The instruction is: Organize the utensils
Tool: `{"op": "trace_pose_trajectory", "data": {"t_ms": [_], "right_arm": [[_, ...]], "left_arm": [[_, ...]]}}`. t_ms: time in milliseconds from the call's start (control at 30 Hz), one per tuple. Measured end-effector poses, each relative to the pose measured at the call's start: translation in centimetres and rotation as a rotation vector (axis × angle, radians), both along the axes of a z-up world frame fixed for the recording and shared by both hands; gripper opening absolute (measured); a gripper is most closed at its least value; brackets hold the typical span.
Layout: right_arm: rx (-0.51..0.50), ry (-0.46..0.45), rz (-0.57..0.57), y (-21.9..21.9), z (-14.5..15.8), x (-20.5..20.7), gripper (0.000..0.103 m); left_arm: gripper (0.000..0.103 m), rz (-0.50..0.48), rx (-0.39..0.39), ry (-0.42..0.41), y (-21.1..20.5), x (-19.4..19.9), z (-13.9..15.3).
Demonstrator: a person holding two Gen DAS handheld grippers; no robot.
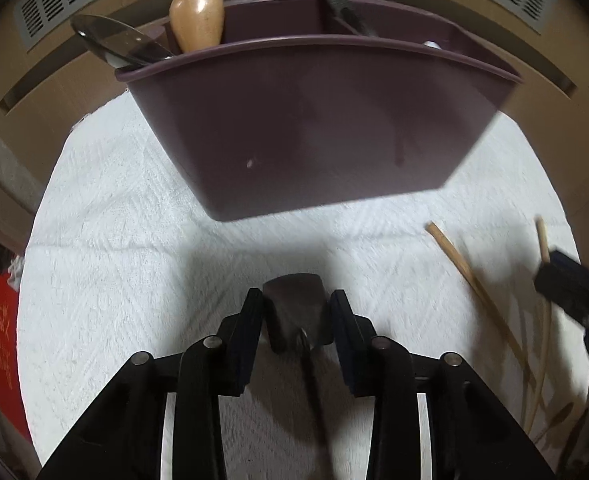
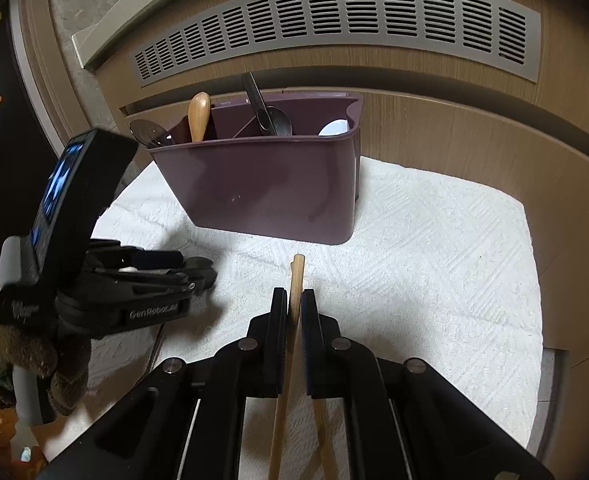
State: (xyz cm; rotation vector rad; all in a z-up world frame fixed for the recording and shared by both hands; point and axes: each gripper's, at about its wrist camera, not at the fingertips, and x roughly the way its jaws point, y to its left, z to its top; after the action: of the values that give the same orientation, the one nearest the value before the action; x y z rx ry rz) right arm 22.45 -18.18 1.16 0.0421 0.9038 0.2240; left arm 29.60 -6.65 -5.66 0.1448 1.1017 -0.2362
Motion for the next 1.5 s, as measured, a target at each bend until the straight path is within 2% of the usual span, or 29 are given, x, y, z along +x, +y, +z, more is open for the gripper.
{"op": "trace_pose_trajectory", "data": {"t_ms": [133,233,367,533,800,933,1000,1300,1433,1500], "right_arm": [[-0.014,-0.002,-0.006,0.2,0.4,-0.2,0.007],[-0.014,0.002,-0.006,0.5,0.8,-0.5,0.007],[-0.02,-0.001,-0.012,0.9,1.3,-1.0,0.006],[-0.043,-0.047,-0.012,1.7,3.0,-2.5,0.006],[-0.068,-0.119,-0.015,2.9,5.4,-5.5,0.006],[-0.092,-0.15,-0.005,3.8,6.5,-6.8,0.006],[-0.098,-0.164,-0.004,4.1,7.0,-7.4,0.006],[-0.113,-0.242,0.004,4.6,10.0,-9.8,0.006],[-0.12,-0.26,0.015,4.9,10.6,-10.6,0.006],[-0.122,-0.259,0.018,4.9,10.5,-10.8,0.006]], "left_arm": [[0.033,-0.028,-0.029,-0.045,0.7,-2.6,0.4],[0.033,-0.03,-0.099,-0.07,1.8,-4.3,1.5],[0.033,-0.032,-0.152,-0.13,2.9,-6.3,3.3],[0.033,-0.043,-0.185,-0.24,4.2,-9.8,5.6],[0.032,-0.046,-0.242,-0.307,6.2,-12.4,7.9],[0.032,-0.048,-0.247,-0.343,6.4,-14.0,9.3],[0.015,-0.048,-0.255,-0.354,6.6,-14.5,10.0],[0.015,-0.056,-0.254,-0.417,6.4,-16.5,12.7],[0.016,-0.039,-0.235,-0.389,6.7,-16.3,12.3],[0.017,-0.007,-0.22,-0.343,7.1,-15.7,11.3]]}}
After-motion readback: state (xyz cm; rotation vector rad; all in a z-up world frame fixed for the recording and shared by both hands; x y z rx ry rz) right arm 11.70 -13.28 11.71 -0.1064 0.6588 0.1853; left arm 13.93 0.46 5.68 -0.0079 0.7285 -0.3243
